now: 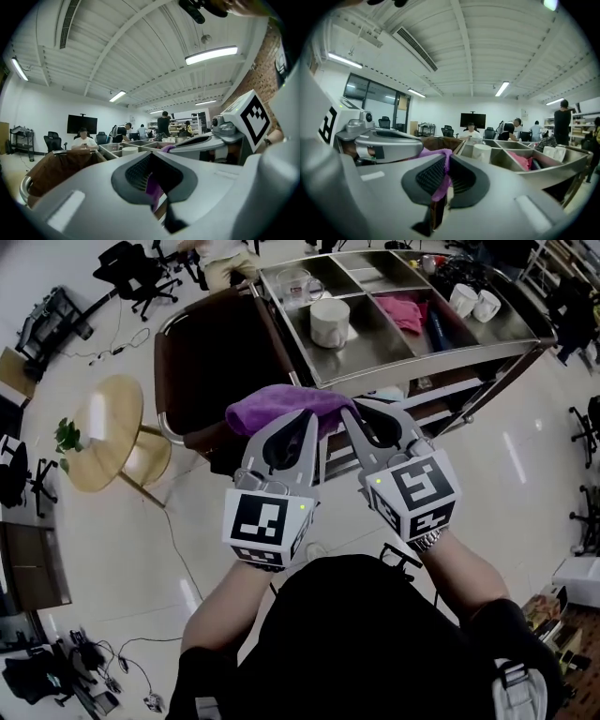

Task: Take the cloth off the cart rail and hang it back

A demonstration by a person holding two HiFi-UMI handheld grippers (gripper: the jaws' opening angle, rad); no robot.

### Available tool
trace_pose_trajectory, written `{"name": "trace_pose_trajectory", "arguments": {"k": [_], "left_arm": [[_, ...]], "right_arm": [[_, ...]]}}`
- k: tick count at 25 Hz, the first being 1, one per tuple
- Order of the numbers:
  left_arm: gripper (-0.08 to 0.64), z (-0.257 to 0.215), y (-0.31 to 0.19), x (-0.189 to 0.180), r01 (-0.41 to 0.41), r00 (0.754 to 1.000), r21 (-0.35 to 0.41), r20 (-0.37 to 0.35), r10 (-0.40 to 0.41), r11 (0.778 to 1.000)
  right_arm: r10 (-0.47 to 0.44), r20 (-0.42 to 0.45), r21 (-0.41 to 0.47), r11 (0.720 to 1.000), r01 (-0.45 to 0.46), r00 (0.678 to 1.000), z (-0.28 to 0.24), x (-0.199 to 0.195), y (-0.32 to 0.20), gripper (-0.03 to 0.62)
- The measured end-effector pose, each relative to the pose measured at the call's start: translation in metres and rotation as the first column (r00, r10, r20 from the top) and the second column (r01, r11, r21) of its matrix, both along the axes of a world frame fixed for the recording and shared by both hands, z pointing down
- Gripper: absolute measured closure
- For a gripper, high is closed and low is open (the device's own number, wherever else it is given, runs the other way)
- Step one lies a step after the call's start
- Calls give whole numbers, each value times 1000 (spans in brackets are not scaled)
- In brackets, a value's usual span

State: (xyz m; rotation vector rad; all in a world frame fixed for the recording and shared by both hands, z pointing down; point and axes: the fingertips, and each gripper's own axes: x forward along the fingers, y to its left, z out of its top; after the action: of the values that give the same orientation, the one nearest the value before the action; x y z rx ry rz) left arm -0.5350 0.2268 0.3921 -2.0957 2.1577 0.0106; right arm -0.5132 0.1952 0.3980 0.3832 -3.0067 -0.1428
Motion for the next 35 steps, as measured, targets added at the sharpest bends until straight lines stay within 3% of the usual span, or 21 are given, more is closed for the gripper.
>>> {"name": "trace_pose_trajectory", "arguments": {"k": [12,24,35], "left_arm": [[561,-30,-67,145,-188,981,-25,42,189,982],[561,-49,-130,325,-387,919,-63,59,390,920],[561,-59,-166,463,-507,856,-78,75,512,858]], "right_arm": [[208,56,-5,978,-209,976,-39,157,-63,577],[413,84,-35,911,-412,907,-65,345,-114,577],[521,143,-18,851,-524,841,-83,484,-140,578]]}}
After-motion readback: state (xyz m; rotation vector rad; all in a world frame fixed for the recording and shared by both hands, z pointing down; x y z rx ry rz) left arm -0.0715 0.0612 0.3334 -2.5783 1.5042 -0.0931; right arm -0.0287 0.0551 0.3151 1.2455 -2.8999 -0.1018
